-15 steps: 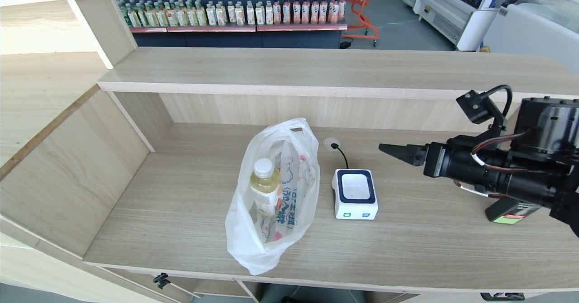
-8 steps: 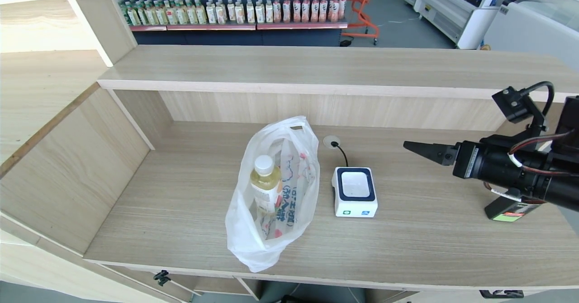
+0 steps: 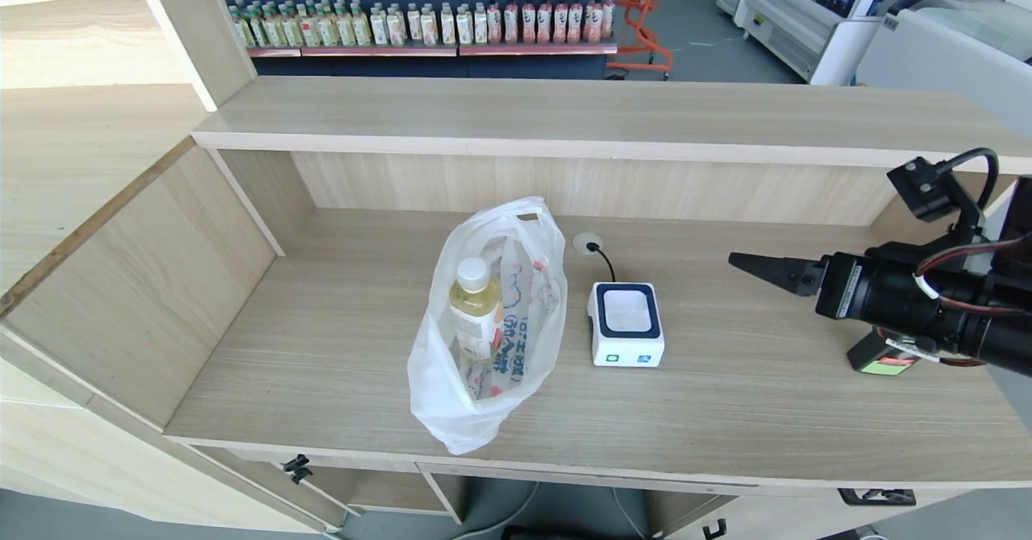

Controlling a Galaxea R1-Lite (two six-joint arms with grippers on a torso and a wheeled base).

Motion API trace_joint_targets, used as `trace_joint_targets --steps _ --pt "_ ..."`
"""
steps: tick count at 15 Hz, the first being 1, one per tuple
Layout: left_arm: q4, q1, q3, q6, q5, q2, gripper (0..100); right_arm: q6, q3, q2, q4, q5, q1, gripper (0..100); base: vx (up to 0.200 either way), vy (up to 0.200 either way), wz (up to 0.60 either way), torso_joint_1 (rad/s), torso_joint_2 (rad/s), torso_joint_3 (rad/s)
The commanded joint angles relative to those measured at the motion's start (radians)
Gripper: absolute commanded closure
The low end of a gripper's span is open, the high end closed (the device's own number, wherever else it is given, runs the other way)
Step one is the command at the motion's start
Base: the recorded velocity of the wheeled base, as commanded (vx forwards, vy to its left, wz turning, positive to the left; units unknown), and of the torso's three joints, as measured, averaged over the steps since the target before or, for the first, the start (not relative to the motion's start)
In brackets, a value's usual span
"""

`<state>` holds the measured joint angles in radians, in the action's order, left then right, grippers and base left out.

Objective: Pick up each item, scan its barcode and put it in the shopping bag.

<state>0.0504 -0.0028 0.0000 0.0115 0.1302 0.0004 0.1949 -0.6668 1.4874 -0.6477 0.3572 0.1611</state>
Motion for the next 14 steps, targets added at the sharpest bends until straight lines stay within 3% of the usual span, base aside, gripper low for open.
trace_joint_targets --steps 1,4,6,12,14 --pt "0.0 0.001 0.0 0.001 0.0 0.0 0 -0.018 0.007 0.011 0.002 -0.001 -0.052 0 0.0 -0.2 0.0 -0.002 0.0 0.002" --pt "0.0 0.001 0.0 0.001 0.0 0.0 0 -0.037 0.046 0.013 0.013 -0.003 -0.089 0 0.0 -0.2 0.0 0.01 0.01 0.001" --pt "0.0 0.001 0.0 -0.001 0.0 0.0 0 -0.038 0.082 -0.012 0.013 -0.003 -0.089 0 -0.2 0.0 0.0 0.002 0.0 0.0" --pt "0.0 0.0 0.0 -0.001 0.0 0.0 0 -0.032 0.136 -0.079 0.014 0.006 -0.057 0 0.0 0.0 0.0 0.0 0.0 0.0" --pt "0.0 0.0 0.0 -0.001 0.0 0.0 0 -0.032 0.144 -0.082 0.013 0.006 -0.055 0 -0.2 0.0 0.0 0.007 0.0 0.002"
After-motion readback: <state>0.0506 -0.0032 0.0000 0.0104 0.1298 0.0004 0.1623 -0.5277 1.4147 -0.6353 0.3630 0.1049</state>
